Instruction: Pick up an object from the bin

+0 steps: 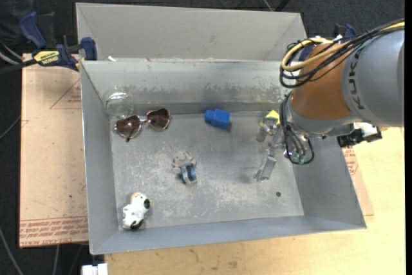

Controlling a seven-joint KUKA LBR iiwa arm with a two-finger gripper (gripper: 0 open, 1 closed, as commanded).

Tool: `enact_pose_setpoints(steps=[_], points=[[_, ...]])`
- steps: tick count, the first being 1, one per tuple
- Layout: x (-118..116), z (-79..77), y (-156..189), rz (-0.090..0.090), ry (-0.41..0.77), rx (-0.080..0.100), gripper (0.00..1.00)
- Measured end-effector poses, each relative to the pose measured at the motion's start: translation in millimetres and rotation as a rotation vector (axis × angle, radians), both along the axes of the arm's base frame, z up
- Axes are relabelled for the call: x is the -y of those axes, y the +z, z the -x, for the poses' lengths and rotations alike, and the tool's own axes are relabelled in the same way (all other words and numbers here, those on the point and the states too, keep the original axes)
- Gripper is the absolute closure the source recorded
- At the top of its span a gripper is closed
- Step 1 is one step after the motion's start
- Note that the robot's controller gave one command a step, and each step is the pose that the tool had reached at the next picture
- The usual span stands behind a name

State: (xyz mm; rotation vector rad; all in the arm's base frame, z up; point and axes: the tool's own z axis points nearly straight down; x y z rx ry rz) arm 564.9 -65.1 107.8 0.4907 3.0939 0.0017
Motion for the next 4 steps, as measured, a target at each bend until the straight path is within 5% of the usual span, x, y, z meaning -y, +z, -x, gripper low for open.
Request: enact_pose_setpoints(steps=[1, 2, 3, 4], points=[[-42, 32.5, -23, 0.002, 0.011, -0.012, 0.0], [-59, 22.8, 27, -0.002, 0.145, -0.012, 0.0], [-44, 3.3, 41, 0.004, 0.295, 0.007, 0.0], [-48, 9.1, 5, 0.001, 0.376, -0.008, 0.0]])
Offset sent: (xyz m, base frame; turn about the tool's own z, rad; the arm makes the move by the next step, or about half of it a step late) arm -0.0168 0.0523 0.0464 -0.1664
